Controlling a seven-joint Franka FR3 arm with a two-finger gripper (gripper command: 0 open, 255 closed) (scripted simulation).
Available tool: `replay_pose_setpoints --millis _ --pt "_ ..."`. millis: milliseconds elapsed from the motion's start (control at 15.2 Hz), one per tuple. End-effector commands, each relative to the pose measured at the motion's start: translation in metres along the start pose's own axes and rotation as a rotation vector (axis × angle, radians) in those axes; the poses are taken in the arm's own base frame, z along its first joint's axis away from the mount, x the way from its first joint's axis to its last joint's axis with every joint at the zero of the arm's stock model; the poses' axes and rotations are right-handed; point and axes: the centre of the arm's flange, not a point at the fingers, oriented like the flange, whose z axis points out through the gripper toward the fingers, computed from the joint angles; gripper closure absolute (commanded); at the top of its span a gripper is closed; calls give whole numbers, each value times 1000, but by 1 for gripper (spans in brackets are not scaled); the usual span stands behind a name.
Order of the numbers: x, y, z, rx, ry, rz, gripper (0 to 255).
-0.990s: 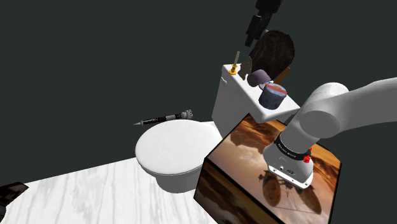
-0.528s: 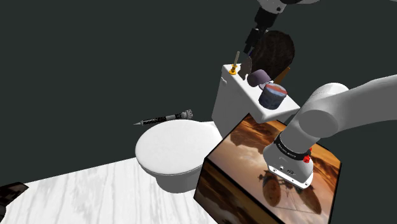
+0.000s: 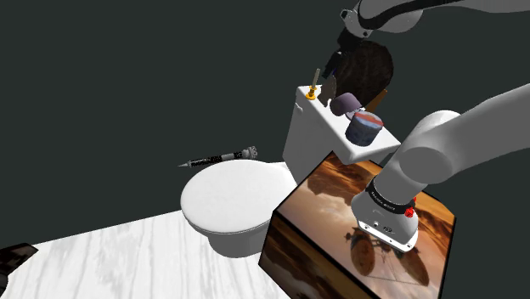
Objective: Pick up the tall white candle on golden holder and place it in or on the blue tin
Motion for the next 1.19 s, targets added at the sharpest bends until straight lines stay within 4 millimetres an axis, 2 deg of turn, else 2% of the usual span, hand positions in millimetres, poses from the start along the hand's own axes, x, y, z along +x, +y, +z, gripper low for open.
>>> replay_pose_setpoints --millis 0,792,858,1122 --pt "1 20 14 0 27 -9 0" --pt "10 145 113 21 179 -49 0" --pt "11 151 118 21 186 -51 0" --pt "15 150 139 21 186 -51 0"
